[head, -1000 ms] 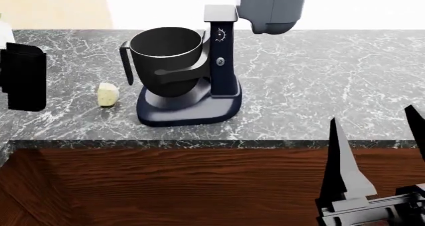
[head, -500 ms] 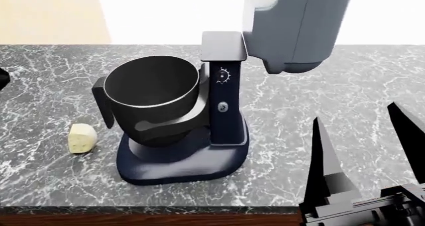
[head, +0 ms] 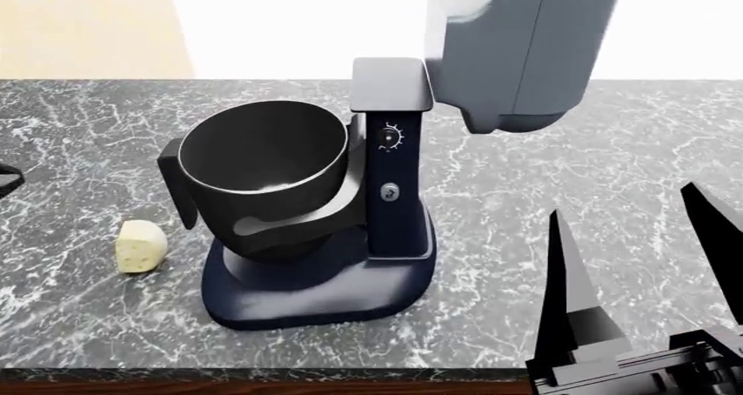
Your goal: Place the cheese in the stand mixer bowl.
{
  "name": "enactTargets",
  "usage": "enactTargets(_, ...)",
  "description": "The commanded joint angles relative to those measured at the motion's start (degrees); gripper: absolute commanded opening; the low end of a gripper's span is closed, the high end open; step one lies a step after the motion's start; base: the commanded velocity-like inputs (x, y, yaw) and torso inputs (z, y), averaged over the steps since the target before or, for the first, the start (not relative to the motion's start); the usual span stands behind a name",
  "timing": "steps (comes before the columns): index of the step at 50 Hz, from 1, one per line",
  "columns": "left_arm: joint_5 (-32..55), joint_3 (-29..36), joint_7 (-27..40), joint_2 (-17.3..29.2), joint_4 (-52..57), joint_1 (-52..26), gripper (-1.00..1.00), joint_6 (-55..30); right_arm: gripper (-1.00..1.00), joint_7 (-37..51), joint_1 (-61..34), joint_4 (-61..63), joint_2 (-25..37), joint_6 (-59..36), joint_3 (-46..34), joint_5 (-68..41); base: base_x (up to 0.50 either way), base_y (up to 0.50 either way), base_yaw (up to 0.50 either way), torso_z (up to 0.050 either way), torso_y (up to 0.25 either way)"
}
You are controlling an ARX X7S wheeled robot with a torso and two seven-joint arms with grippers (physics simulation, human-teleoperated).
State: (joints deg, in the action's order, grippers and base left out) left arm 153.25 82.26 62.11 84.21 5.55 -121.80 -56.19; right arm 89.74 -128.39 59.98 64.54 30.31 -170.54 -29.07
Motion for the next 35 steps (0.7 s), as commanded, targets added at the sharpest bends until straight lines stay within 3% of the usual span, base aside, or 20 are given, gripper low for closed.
enactTargets(1, -9.0, 3.3, -15.8, 3.4, 2.2, 7.1, 1.00, 8.0, 1.00, 0.2, 2.9, 0.0, -0.2, -1.1, 2.6, -0.3, 0.00, 0.00, 0.00, 0.000, 0.000)
enactTargets(12, -12.3, 4.4, -15.5, 0.4, 0.4, 9.3, 1.00, 11.3, 1.00, 0.0, 4.3, 0.0, 1.1, -1.2, 3.6, 0.4, 0.00, 0.00, 0.00, 0.000, 0.000)
enactTargets(24, -16.3, 7.6, -23.8, -4.7, -2.9, 15.5, 1.00, 17.0, 1.00, 0.1, 2.3, 0.0, 1.5, -0.6, 1.6, 1.0, 0.00, 0.00, 0.00, 0.000, 0.000)
enactTargets(35, -17.7, 8.6, -26.9, -9.8, -5.8, 18.1, 1.00, 19.0, 1.00, -0.7, 8.4, -0.5, 1.6, -2.4, 7.6, -0.4, 0.00, 0.00, 0.00, 0.000, 0.000)
